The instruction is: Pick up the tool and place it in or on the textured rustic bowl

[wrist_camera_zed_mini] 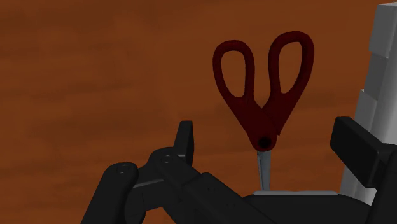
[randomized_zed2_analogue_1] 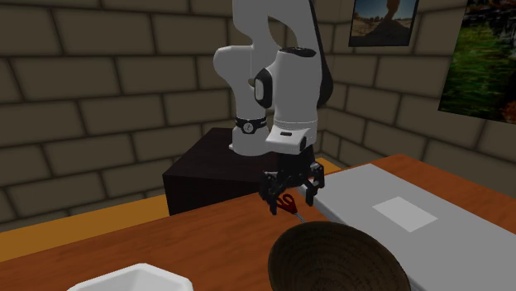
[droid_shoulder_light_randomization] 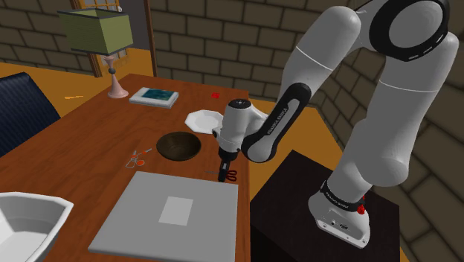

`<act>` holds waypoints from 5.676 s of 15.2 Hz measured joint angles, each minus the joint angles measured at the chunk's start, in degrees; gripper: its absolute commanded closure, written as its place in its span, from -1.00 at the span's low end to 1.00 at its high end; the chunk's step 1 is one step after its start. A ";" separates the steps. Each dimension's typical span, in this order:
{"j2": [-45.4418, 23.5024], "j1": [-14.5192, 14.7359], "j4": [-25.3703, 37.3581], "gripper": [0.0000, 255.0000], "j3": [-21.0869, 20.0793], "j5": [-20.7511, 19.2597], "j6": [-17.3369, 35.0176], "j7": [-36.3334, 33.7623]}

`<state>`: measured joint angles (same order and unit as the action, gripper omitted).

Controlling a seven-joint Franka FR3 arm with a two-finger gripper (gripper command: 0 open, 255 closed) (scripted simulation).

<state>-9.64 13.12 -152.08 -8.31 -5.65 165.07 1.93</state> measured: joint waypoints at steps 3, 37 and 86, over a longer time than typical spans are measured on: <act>-0.34 0.08 0.07 -1.00 0.13 -0.21 0.32 -0.17; 16.52 -0.40 0.43 1.00 -1.92 7.63 -16.63 5.43; -15.04 -0.74 41.38 -1.00 0.47 0.78 -26.43 3.72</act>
<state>-24.68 12.38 -110.71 -7.84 -4.87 138.64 5.65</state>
